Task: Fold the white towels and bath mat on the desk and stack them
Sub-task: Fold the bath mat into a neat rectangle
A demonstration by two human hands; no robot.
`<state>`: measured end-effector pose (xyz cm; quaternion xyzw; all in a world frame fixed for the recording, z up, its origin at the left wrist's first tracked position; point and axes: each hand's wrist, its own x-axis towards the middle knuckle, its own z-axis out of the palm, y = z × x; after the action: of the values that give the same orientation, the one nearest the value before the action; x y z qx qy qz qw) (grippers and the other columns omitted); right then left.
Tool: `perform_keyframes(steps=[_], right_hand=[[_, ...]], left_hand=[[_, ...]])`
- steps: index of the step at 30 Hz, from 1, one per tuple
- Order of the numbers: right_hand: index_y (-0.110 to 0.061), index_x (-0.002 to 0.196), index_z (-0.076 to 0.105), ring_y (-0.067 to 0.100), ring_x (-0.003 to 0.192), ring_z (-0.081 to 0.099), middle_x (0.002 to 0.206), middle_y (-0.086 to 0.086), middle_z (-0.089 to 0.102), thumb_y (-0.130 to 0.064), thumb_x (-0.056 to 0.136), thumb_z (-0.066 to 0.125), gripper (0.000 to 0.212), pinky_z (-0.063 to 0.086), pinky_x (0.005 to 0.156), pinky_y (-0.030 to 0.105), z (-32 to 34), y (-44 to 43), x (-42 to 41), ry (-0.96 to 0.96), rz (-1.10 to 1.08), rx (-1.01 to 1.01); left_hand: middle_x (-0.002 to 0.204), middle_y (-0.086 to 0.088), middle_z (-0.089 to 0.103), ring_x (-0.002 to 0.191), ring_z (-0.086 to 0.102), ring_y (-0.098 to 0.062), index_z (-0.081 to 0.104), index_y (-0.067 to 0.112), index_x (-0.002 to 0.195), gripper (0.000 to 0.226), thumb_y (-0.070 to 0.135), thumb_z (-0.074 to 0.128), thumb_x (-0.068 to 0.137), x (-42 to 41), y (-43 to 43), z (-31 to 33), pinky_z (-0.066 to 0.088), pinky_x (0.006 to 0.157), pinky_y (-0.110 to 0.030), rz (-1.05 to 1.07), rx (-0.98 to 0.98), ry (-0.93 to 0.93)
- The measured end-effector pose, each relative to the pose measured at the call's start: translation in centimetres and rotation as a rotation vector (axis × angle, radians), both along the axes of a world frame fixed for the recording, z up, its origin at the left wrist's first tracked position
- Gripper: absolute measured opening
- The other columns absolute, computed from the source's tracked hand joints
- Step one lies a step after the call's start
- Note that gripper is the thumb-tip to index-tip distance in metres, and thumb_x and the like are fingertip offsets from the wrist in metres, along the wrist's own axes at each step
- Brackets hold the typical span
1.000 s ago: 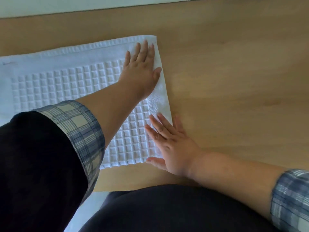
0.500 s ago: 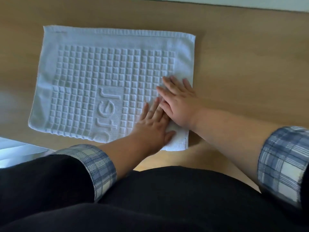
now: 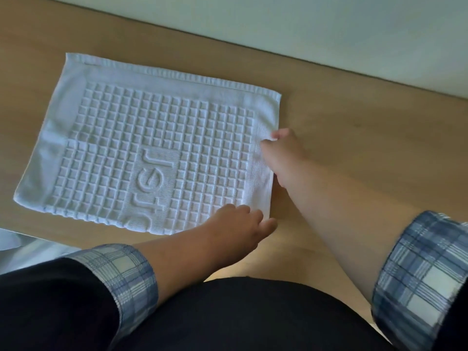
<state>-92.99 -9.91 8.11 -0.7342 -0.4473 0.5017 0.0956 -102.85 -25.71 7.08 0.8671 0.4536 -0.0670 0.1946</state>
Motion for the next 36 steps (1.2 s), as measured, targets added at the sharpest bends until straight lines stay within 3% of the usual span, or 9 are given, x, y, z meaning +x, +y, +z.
perform_keyframes(steps=[3,8,12,16,22,26,32,34,36], right_hand=[[-0.027,0.119,0.050,0.011,0.068,0.050,0.089,-0.004,0.054,-0.032,0.093,0.059,0.028,0.038,0.056,0.027,0.6,-0.4,0.9,-0.068,0.262,-0.093],[-0.029,0.113,0.059,0.016,0.079,0.056,0.097,-0.003,0.057,-0.040,0.098,0.058,0.018,0.053,0.066,0.034,1.9,-0.9,1.4,-0.084,0.462,-0.209],[-0.030,0.116,0.055,0.024,0.072,0.063,0.094,0.005,0.060,-0.047,0.098,0.057,0.025,0.054,0.067,0.040,3.3,0.4,1.8,-0.156,0.663,-0.383],[-0.031,0.117,0.057,0.026,0.081,0.066,0.104,0.008,0.063,-0.037,0.102,0.055,0.017,0.055,0.070,0.040,3.4,1.0,1.8,0.027,0.607,-0.516],[-0.026,0.112,0.067,0.018,0.086,0.063,0.105,0.003,0.064,-0.012,0.101,0.051,0.024,0.057,0.066,0.029,0.3,1.9,0.9,0.235,0.236,-0.214],[-0.030,0.110,0.066,0.008,0.097,0.054,0.102,-0.012,0.058,-0.015,0.098,0.057,0.021,0.037,0.066,0.017,-0.6,4.4,-0.1,0.226,0.146,0.039],[-0.034,0.130,0.063,0.004,0.110,0.048,0.124,-0.015,0.050,-0.016,0.098,0.059,0.037,0.033,0.075,0.012,-1.0,7.6,-0.3,0.276,0.229,0.088],[-0.035,0.125,0.065,0.004,0.108,0.049,0.123,-0.015,0.052,-0.018,0.097,0.060,0.033,0.033,0.084,0.015,-1.1,8.5,-0.6,0.265,0.233,0.115],[-0.035,0.114,0.068,0.002,0.102,0.051,0.121,-0.013,0.057,-0.023,0.095,0.064,0.023,0.034,0.074,0.014,-1.2,9.1,-0.9,0.249,0.214,0.128]], left_hand=[[0.082,-0.003,0.038,0.061,0.042,-0.023,0.035,0.025,0.123,0.038,0.023,0.059,0.093,-0.4,0.2,1.4,0.028,0.049,-0.034,0.015,0.023,0.000],[0.086,-0.001,0.030,0.070,0.038,-0.022,0.045,0.023,0.118,0.021,0.028,0.050,0.099,-1.2,0.3,3.9,0.027,0.054,-0.035,0.056,0.048,0.050],[0.094,0.000,0.045,0.077,0.044,-0.022,0.054,0.022,0.121,0.026,0.033,0.040,0.101,-1.7,0.7,6.0,0.030,0.059,-0.035,0.147,0.075,0.080],[0.107,0.003,0.057,0.091,0.057,-0.021,0.056,0.025,0.127,0.035,0.037,0.037,0.101,-2.2,0.9,6.9,0.035,0.062,-0.033,0.205,0.112,0.056],[0.110,0.004,0.055,0.091,0.057,-0.018,0.053,0.025,0.131,0.031,0.033,0.039,0.105,-1.7,0.5,6.3,0.038,0.058,-0.032,0.166,0.059,0.060],[0.109,0.004,0.053,0.089,0.058,-0.018,0.050,0.025,0.133,0.030,0.032,0.039,0.106,-1.3,0.5,6.3,0.037,0.056,-0.032,0.161,0.011,0.043],[0.105,0.005,0.053,0.085,0.057,-0.018,0.053,0.025,0.127,0.025,0.031,0.042,0.106,-1.4,0.0,6.9,0.044,0.057,-0.033,0.147,-0.007,0.055],[0.104,0.004,0.052,0.084,0.055,-0.020,0.053,0.024,0.124,0.022,0.030,0.042,0.106,-1.3,-0.2,6.9,0.044,0.058,-0.035,0.142,-0.039,0.064],[0.101,0.002,0.049,0.079,0.056,-0.022,0.053,0.021,0.120,0.019,0.027,0.043,0.105,-0.9,-0.1,6.9,0.050,0.060,-0.038,0.127,-0.091,0.052]])
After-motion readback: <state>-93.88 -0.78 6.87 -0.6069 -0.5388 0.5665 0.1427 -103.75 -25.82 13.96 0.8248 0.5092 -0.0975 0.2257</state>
